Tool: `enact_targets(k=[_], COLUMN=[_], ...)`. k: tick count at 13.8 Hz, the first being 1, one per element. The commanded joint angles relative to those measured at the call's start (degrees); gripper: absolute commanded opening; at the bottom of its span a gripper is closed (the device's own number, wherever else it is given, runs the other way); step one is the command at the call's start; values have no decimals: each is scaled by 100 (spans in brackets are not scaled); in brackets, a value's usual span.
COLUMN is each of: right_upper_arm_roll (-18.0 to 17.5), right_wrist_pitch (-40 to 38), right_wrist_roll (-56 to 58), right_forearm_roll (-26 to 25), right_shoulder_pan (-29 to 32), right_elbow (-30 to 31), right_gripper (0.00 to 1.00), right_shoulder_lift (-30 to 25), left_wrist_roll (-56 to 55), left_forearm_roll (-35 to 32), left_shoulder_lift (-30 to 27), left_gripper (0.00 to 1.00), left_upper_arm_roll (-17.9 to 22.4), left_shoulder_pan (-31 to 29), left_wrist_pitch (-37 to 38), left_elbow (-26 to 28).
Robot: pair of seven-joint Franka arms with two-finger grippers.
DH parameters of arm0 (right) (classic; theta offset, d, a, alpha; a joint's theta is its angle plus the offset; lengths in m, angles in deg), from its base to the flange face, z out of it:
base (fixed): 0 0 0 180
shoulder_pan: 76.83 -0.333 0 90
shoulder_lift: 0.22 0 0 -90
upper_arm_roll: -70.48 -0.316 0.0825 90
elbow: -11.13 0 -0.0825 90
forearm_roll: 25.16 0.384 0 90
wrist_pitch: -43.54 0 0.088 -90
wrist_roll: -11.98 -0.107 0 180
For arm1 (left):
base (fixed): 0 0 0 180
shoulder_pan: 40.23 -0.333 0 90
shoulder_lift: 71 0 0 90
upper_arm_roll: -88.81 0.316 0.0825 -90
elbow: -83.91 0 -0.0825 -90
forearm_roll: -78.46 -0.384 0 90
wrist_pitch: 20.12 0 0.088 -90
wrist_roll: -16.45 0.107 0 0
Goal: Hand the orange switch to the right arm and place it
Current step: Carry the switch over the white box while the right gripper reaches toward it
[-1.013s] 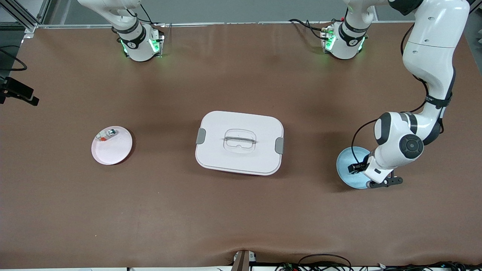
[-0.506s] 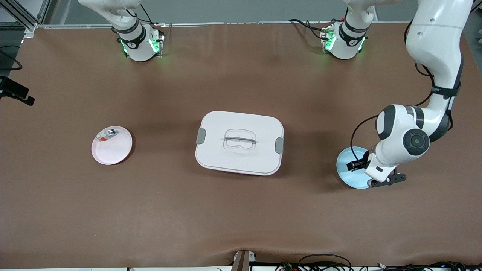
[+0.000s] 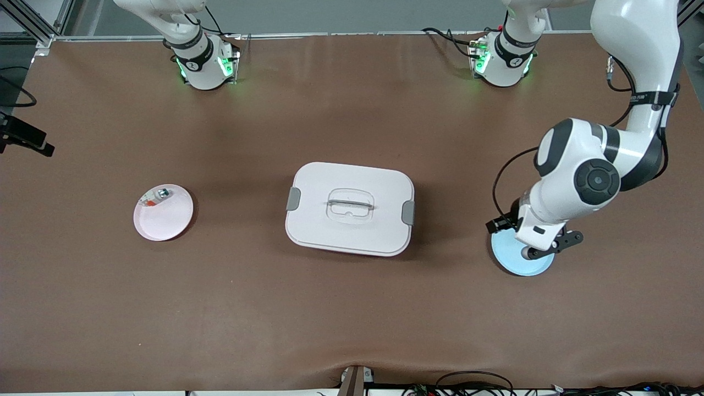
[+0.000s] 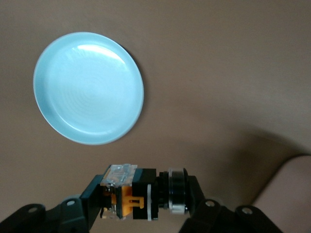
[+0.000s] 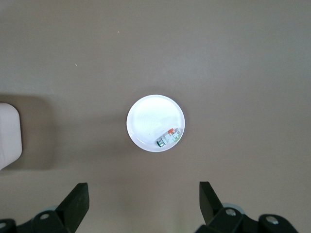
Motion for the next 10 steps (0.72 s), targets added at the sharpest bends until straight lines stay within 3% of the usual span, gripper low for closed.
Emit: enact_targets(k=[1,4,10], right_upper_arm_roll=[-55,-55,-64], right_wrist_pitch=[9,158,316], right_wrist_roll=[72,63,450], right_forearm_roll=[-62,-27,-10], right_shoulder_pan=[21,47,12], right_elbow=[-129,-137,-137], right_gripper=[100,100,100], right_shoulder_lift=[306,804,973], left_wrist_roll=[-629,-1497,-3633], left_forearm_roll=[363,943,1603], left_shoulder_lift=[5,14,49], left_gripper=[2,2,2], left_upper_arm_roll=[-329,-637,-1445], left_shoulder_pan=[-17,18,62], left_wrist_pitch=[367,570,571], left_elbow=[-445,-832,-1184])
